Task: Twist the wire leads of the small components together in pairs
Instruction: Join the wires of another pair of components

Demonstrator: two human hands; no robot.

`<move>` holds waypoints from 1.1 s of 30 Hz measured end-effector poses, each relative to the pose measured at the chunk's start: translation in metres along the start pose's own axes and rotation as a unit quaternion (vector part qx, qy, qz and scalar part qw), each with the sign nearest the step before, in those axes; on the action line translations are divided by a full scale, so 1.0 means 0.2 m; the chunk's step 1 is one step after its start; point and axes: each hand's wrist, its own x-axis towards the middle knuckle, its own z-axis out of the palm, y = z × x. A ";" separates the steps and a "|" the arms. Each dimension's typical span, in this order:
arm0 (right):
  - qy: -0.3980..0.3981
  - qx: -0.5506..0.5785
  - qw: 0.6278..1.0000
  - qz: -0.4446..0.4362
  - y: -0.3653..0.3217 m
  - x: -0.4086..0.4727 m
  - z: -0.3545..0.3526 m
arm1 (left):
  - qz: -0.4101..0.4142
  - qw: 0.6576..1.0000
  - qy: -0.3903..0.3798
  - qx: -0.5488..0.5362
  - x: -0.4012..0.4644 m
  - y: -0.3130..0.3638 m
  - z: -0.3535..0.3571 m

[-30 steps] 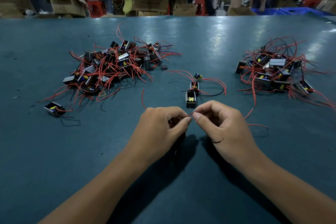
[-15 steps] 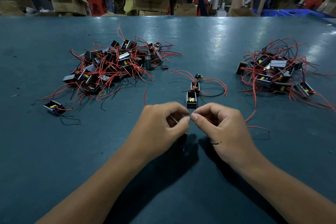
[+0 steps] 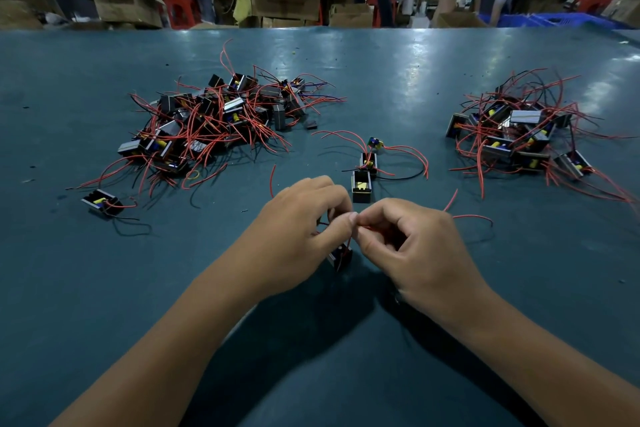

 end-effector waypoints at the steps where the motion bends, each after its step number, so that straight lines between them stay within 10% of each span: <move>1: 0.000 -0.008 1.000 -0.006 0.00 0.00 0.00 | -0.007 1.000 -0.006 -0.015 0.00 0.00 0.00; 8: -0.006 -0.004 0.999 -0.033 0.01 0.00 -0.01 | -0.046 0.996 -0.013 -0.081 -0.01 0.01 -0.01; 14: -0.008 -0.072 0.993 -0.090 0.01 0.01 0.00 | -0.237 0.916 -0.039 -0.320 -0.01 0.01 0.03; 21: -0.025 -0.018 0.998 -0.060 0.03 0.03 -0.05 | 0.034 0.992 -0.021 -0.124 -0.02 -0.08 -0.08; 33: -0.055 -0.035 0.994 -0.089 0.02 0.02 -0.05 | 0.135 0.990 0.009 0.044 -0.01 -0.06 -0.09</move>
